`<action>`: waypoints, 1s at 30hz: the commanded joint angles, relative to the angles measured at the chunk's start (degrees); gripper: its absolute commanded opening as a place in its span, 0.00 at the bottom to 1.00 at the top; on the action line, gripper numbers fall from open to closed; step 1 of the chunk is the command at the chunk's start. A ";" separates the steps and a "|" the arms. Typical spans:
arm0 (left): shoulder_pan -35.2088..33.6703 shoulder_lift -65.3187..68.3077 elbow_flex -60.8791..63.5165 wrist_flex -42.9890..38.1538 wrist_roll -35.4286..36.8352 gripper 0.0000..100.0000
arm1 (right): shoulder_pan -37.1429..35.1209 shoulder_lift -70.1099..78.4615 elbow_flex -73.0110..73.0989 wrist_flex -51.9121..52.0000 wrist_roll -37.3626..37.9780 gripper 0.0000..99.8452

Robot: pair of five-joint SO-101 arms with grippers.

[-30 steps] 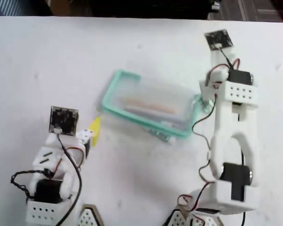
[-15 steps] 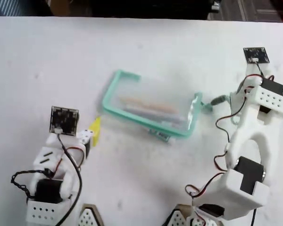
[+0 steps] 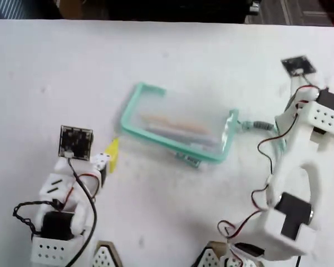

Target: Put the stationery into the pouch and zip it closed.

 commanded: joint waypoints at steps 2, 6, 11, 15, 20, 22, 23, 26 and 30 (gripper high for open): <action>0.31 -0.40 -0.79 -1.41 0.35 0.23 | -8.13 -5.85 -3.08 2.07 8.09 0.21; 0.31 -0.40 -0.70 -1.23 -1.05 0.23 | -13.85 -4.18 -3.08 3.74 14.59 0.17; 0.31 -0.40 -0.70 -1.23 -1.14 0.23 | -13.76 2.15 -3.60 3.30 22.42 0.24; 0.57 -0.40 -0.26 -1.32 -1.14 0.23 | -10.59 8.66 -3.60 -0.22 26.46 0.20; 0.66 -0.40 0.00 -1.58 -1.14 0.23 | -8.75 14.20 -3.60 -6.29 26.73 0.20; 0.66 -0.40 0.00 -1.58 -1.14 0.23 | -8.75 15.60 -3.60 -8.22 28.13 0.20; 0.66 -0.40 0.00 -1.58 -1.14 0.23 | -8.75 16.31 -3.60 -8.75 29.19 0.20; 0.57 -0.40 0.09 -1.58 -1.14 0.22 | -8.75 17.89 -3.60 -8.75 31.47 0.20; 0.66 -0.40 0.09 -1.67 -1.14 0.20 | -8.57 19.56 -3.60 -8.84 33.32 0.20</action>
